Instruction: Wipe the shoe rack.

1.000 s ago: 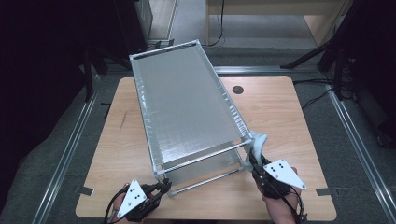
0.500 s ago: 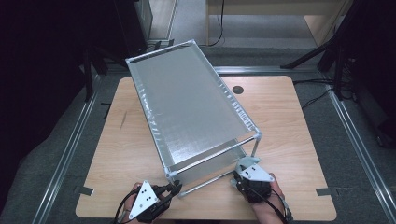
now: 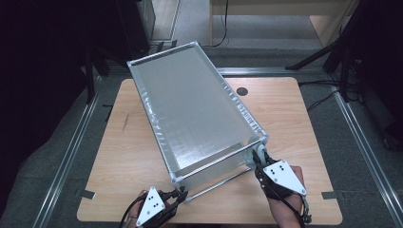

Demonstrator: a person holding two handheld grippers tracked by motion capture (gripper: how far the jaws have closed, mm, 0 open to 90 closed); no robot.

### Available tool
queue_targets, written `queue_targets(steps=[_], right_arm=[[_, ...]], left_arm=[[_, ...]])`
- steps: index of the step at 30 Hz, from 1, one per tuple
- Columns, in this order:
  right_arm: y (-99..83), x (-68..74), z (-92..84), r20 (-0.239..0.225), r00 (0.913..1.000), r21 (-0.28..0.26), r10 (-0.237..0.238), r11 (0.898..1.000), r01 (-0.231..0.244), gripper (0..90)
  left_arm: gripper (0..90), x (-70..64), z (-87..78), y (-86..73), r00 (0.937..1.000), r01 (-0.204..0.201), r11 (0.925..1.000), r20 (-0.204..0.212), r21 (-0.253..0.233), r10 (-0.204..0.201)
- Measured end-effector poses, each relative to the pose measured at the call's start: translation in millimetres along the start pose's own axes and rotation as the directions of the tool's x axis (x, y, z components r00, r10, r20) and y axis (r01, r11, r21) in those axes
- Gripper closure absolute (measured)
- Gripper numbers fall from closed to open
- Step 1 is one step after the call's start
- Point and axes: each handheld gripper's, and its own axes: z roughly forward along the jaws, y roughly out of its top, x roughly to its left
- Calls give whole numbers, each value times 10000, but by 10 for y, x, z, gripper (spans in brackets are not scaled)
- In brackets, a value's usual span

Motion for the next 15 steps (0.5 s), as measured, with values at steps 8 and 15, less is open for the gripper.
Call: queue_targets(steps=[8,15], right_arm=[[-466,-11,378,-273,9987,2445,435,9690,-355,783],[-600,52,501,-249,9993,3198,266,9473,-173,784]], left_arm=[[811,-24,11,5,9998,-178,9998,103,33,178],[809,-10,5,-6,9997,-181,9998,159,34,181]])
